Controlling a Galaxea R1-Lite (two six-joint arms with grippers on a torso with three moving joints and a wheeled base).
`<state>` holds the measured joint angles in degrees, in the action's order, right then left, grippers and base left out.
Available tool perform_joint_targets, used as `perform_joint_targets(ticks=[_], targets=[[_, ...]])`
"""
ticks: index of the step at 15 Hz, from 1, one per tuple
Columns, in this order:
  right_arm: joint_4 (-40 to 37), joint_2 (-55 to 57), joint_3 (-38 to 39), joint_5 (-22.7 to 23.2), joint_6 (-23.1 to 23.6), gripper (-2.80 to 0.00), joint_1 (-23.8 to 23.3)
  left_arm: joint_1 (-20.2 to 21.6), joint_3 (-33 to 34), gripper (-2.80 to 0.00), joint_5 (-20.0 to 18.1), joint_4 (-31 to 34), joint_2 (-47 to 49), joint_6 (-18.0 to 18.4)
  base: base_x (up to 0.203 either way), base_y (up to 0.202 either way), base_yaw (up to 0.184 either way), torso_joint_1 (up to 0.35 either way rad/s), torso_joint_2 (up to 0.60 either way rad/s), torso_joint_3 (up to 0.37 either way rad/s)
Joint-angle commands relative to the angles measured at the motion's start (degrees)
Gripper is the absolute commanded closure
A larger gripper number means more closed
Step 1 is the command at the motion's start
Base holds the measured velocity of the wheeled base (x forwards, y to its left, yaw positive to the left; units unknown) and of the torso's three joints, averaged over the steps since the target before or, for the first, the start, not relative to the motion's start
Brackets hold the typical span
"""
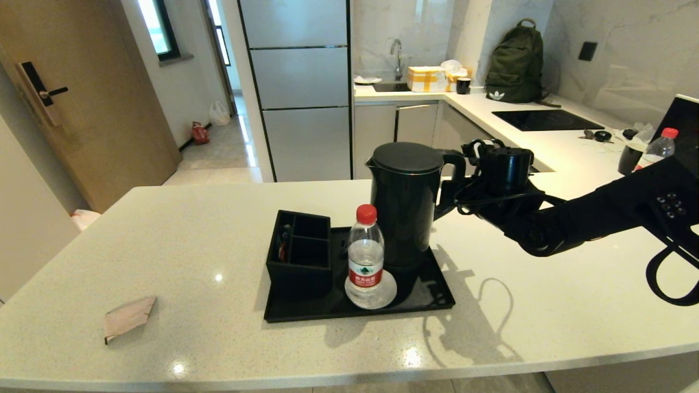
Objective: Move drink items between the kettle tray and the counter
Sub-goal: Return the kettle to its original position
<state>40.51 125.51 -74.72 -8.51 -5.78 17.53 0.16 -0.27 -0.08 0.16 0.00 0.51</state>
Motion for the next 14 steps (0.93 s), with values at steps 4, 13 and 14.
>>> perform_joint_targets(ticks=[4,13,14], targets=[[-0.1,0.2,-0.1,-0.2,-0.1,-2.8,0.0,0.0,0.0,0.0,0.0,0.0,0.1,0.0,0.0,0.0,0.0,0.0,0.0,0.0],[0.6,-2.2,4.4,0.1,-0.7,-2.8,0.0,0.0,0.0,0.0,0.0,0.0,0.1,0.0,0.0,0.0,0.0,0.0,0.0,0.0],[0.6,-3.4,5.5,0.0,-1.3,-2.8,0.0,0.0,0.0,0.0,0.0,0.0,0.1,0.0,0.0,0.0,0.0,0.0,0.0,0.0]])
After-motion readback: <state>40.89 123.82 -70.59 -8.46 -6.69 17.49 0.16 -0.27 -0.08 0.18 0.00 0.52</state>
